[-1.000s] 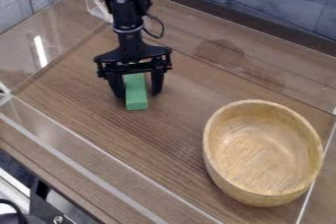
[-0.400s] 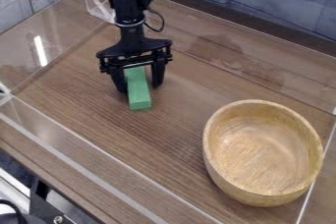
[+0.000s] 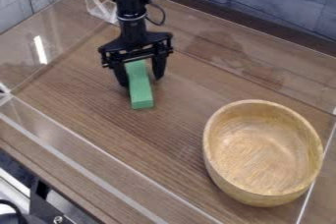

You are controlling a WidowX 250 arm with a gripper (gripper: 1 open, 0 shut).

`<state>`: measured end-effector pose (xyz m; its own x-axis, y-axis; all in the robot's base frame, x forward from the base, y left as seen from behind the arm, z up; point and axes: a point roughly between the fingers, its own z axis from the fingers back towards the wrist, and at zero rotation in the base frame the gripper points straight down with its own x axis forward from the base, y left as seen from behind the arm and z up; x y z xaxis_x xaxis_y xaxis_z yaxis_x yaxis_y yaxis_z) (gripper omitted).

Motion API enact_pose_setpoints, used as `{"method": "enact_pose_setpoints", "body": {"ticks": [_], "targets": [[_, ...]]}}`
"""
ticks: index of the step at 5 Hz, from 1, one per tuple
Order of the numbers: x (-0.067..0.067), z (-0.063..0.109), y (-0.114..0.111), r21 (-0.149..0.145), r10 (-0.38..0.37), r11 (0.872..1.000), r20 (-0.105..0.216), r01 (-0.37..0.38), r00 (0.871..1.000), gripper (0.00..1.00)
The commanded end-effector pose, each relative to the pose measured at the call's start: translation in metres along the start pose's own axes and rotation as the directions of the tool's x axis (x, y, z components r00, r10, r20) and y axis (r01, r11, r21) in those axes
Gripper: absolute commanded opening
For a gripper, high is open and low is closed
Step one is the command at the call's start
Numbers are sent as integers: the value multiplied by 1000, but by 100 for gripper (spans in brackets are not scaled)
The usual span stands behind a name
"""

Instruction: Put green stick into wooden bowl

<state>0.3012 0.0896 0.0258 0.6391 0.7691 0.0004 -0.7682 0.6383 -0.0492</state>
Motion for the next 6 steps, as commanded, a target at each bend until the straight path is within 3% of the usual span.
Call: {"method": "enact_pose_setpoints", "body": {"ticks": [1,2,4,6], "targets": [[5,10,-9,-17,39,999,47,-38,998,100],[2,6,-11,-9,76,997,54,-75,996,100],[30,10,-5,0,201,980,63,-201,978,100],[12,8,3,19,89,996,63,-90,994,100]]}}
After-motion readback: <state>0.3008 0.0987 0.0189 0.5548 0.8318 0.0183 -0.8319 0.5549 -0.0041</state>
